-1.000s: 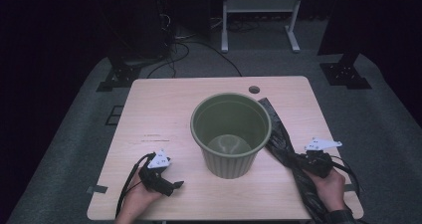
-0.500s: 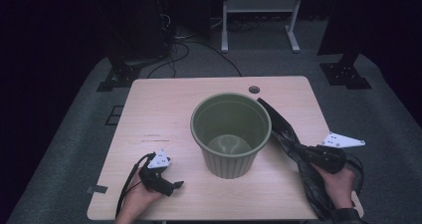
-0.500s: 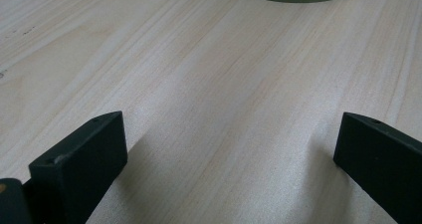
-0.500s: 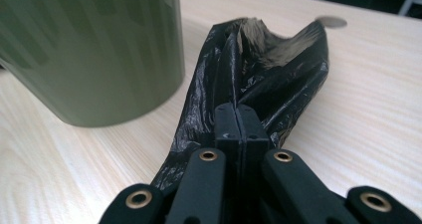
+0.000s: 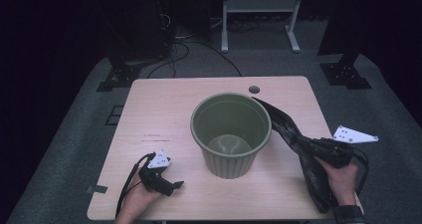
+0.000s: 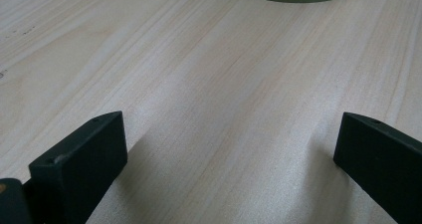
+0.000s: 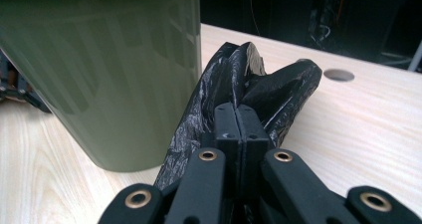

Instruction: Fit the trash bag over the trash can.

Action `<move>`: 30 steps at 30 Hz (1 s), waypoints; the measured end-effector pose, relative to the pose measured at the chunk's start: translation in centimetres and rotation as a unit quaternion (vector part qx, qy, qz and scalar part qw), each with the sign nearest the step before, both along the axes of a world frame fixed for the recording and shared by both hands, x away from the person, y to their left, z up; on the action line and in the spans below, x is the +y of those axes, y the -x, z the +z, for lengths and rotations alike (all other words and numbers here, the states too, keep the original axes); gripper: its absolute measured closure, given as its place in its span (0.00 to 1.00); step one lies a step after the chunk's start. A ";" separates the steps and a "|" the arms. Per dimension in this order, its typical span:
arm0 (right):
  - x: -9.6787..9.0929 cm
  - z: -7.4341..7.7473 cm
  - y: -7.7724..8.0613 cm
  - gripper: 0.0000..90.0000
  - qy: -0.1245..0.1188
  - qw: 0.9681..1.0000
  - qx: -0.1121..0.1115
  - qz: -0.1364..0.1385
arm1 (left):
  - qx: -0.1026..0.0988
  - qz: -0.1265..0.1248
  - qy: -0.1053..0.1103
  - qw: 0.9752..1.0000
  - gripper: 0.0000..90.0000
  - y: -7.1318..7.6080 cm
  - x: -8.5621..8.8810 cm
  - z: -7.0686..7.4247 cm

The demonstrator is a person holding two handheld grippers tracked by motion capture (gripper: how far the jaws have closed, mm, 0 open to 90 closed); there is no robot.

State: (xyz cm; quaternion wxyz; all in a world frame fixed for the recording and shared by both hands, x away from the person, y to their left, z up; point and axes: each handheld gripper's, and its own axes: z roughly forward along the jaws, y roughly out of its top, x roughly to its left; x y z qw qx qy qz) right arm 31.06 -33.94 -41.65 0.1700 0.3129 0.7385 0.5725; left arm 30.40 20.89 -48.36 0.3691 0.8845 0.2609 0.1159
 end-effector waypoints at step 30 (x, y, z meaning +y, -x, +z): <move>0.3 8.1 -0.2 1.00 -0.055 0.995 -0.066 0.043 | 0.000 0.000 -0.001 1.000 0.00 0.0 0.0 0.0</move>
